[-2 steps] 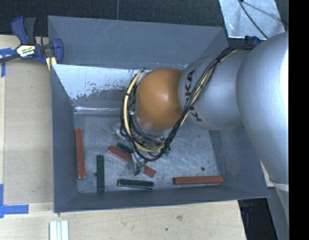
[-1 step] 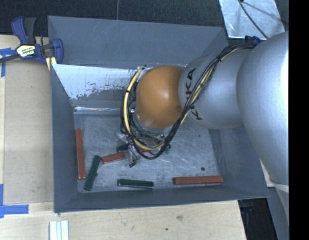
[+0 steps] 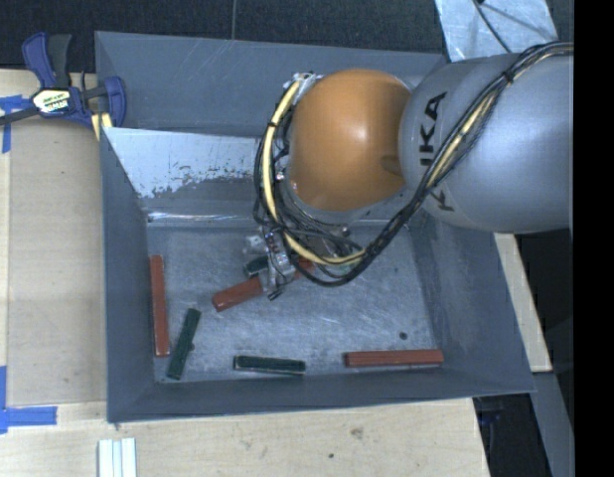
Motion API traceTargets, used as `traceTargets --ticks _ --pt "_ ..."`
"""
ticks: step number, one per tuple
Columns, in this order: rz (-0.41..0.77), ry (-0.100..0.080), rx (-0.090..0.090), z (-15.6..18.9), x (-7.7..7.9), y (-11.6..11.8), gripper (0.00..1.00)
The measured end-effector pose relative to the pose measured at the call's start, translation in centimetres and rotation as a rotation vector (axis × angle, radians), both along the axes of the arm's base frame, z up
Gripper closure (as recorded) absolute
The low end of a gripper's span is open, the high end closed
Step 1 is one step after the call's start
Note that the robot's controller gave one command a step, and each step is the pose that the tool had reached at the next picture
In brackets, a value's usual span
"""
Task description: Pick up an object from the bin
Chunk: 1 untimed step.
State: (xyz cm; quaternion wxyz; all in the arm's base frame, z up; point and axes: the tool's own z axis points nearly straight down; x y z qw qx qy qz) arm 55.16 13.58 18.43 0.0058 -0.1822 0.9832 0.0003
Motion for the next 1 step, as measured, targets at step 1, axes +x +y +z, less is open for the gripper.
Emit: traceTargets --ticks 1 --pt "0.365 0.002 -0.003 4.89 0.47 0.97 1.0"
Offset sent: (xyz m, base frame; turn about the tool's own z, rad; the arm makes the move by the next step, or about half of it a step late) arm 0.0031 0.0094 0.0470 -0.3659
